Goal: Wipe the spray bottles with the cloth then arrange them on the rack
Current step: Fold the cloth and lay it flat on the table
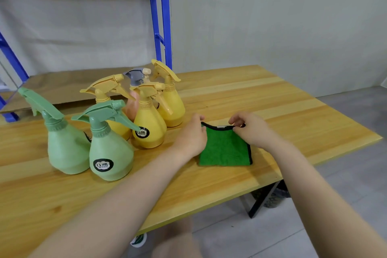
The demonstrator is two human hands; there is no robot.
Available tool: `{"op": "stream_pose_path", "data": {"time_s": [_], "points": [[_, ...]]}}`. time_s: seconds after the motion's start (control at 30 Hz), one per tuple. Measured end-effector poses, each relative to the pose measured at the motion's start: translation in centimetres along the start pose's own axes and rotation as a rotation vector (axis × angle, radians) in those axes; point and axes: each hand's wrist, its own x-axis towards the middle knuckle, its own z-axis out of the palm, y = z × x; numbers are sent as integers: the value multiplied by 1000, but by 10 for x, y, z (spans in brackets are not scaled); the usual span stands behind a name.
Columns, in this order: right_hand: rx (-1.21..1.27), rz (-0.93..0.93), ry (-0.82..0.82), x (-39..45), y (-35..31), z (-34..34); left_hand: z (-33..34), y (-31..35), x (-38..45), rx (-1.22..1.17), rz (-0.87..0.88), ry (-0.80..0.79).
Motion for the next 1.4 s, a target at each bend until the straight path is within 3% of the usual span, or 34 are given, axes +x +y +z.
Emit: {"op": "stream_pose_path", "data": {"time_s": [0.17,0.3,0.4,0.5,0.77,1.13,1.4], "points": [[-185,-69,122,-7,11,20,7,-2,-6,277,157,42],[-207,-285,425,-32,13,29,10,-6,-21,373,336,98],[-291,-359,285,-44,20,40,12,-13,-27,505,414,-28],[-378,-254,57,-46,31,47,13,-19,-29,588,340,-164],[-395,-417,-119,-48,62,17,16,0,-62,708,278,-289],[-321,-366,-166,-70,81,-4,38,9,-85,718,301,-237],[-215,-338,1,-79,70,2,25,5,-80,565,358,-213]]}}
